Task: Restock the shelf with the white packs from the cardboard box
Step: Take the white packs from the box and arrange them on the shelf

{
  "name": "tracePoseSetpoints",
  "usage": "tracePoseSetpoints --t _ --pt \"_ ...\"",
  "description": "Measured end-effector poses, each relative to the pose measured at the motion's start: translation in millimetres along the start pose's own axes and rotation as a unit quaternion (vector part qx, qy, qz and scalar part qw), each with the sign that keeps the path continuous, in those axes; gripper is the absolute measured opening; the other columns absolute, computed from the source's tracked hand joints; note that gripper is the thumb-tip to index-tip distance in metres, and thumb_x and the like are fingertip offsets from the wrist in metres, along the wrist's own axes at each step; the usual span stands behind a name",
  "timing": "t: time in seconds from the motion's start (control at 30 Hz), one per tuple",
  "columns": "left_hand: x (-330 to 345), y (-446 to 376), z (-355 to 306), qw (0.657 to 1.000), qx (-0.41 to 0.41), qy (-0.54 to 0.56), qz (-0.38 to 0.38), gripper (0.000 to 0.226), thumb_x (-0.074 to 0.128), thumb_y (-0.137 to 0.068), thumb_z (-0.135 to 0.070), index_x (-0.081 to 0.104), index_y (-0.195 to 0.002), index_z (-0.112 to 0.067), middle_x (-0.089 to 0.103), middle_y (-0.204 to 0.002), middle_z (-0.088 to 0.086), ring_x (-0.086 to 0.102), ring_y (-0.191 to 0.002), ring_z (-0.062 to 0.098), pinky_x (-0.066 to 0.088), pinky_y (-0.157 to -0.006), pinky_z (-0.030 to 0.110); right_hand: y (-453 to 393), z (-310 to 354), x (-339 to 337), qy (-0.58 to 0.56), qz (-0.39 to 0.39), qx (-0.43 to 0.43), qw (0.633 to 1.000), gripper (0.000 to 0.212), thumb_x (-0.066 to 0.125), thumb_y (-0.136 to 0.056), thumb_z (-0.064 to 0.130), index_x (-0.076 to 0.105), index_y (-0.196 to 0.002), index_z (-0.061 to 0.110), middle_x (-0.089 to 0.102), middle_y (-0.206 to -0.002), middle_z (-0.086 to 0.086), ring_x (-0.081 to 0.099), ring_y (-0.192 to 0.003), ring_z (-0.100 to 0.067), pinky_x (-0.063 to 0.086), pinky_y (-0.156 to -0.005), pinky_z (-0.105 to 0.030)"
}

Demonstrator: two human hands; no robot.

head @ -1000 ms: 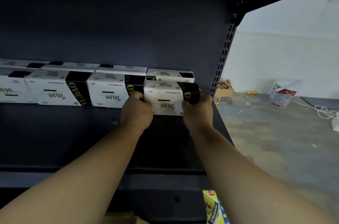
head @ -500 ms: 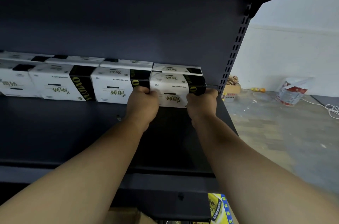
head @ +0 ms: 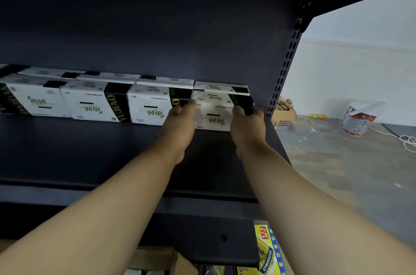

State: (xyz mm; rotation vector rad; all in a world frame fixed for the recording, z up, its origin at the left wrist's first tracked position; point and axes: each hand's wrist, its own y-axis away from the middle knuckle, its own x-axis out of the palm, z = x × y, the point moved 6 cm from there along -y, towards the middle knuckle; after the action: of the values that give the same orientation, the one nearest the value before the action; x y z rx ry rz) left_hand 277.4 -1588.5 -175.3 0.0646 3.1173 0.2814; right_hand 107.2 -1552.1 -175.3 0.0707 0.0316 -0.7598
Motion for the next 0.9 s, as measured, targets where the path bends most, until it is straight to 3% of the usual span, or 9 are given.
tracePoseSetpoints --t 0.1,0.2,0.23,0.3,0.4,0.5,0.6,0.73,0.9 --pt "-10 12 -3 1.000 0.001 0.019 0.003 0.039 0.046 -0.093 -0.060 0.048 -0.118 -0.030 0.053 -0.098 -0.012 0.051 -0.116 0.020 0.041 -0.106 0.048 19 10 3 -0.026 0.020 -0.012 0.999 0.026 0.051 -0.097 0.036 0.049 -0.116 0.017 0.059 -0.109 -0.002 0.057 -0.086 -0.014 0.042 -0.064 -0.028" --pt "-26 24 -3 1.000 0.002 0.029 0.000 0.043 0.044 -0.093 -0.062 0.047 -0.123 -0.031 0.052 -0.120 -0.006 0.048 -0.124 0.020 0.039 -0.108 0.048 43 14 15 -0.024 0.045 -0.016 0.999 0.057 0.049 -0.098 0.046 0.040 -0.145 0.014 0.052 -0.138 -0.002 0.051 -0.124 -0.022 0.042 -0.098 -0.035" --pt "-32 28 -2 1.000 0.002 0.029 0.000 0.047 0.043 -0.093 -0.062 0.047 -0.129 -0.031 0.050 -0.131 -0.004 0.047 -0.127 0.020 0.038 -0.109 0.047 52 14 20 -0.028 0.053 -0.016 0.998 0.061 0.048 -0.098 0.047 0.036 -0.149 0.016 0.048 -0.144 -0.002 0.046 -0.131 -0.023 0.038 -0.101 -0.035" --pt "-46 35 0 1.000 -0.002 0.026 -0.001 0.061 0.041 -0.093 -0.064 0.040 -0.143 -0.029 0.044 -0.145 -0.004 0.045 -0.131 0.020 0.037 -0.110 0.048 70 11 31 -0.042 0.064 -0.013 0.997 0.062 0.049 -0.098 0.047 0.034 -0.151 0.018 0.046 -0.145 0.000 0.044 -0.132 -0.021 0.035 -0.097 -0.032" --pt "-73 47 3 0.999 -0.008 0.033 -0.009 0.067 0.040 -0.092 -0.066 0.033 -0.149 -0.031 0.040 -0.150 -0.004 0.042 -0.134 0.021 0.034 -0.112 0.049 97 4 48 -0.044 0.083 -0.005 0.996 0.061 0.049 -0.097 0.049 0.036 -0.149 0.020 0.046 -0.146 0.001 0.044 -0.132 -0.021 0.035 -0.100 -0.033" --pt "-105 60 4 0.998 0.003 0.053 -0.012 0.063 0.041 -0.094 -0.062 0.037 -0.148 -0.030 0.044 -0.147 -0.006 0.042 -0.134 0.020 0.033 -0.113 0.048 126 1 67 -0.044 0.100 0.000 0.994 0.057 0.048 -0.098 0.048 0.040 -0.146 0.020 0.055 -0.133 0.005 0.047 -0.126 -0.018 0.035 -0.097 -0.032" --pt "-145 75 3 0.996 0.024 0.075 -0.031 0.051 0.042 -0.096 -0.058 0.046 -0.137 -0.029 0.052 -0.123 -0.009 0.050 -0.122 0.017 0.037 -0.110 0.044 157 0 93 -0.042 0.120 0.010 0.992 0.055 0.050 -0.096 0.049 0.043 -0.143 0.021 0.054 -0.129 0.007 0.048 -0.118 -0.017 0.037 -0.098 -0.035" --pt "-215 91 6 0.993 0.047 0.073 -0.074 0.062 0.043 -0.094 -0.061 0.040 -0.144 -0.024 0.047 -0.140 -0.006 0.046 -0.129 0.021 0.035 -0.111 0.048 207 2 136 -0.046 0.142 -0.003 0.989 0.051 0.048 -0.098 0.050 0.045 -0.142 0.023 0.047 -0.121 0.011 0.042 -0.110 -0.010 0.031 -0.094 -0.030" --pt "-300 109 10 0.993 0.067 0.055 -0.075 0.052 0.036 -0.099 -0.055 0.041 -0.144 -0.028 0.048 -0.142 -0.006 0.041 -0.135 0.018 0.031 -0.114 0.047 279 -3 194 -0.037 0.176 0.007 0.984 0.039 0.045 -0.099 0.052 0.049 -0.128 0.027 0.052 -0.103 0.014 0.047 -0.095 -0.009 0.034 -0.088 -0.030"
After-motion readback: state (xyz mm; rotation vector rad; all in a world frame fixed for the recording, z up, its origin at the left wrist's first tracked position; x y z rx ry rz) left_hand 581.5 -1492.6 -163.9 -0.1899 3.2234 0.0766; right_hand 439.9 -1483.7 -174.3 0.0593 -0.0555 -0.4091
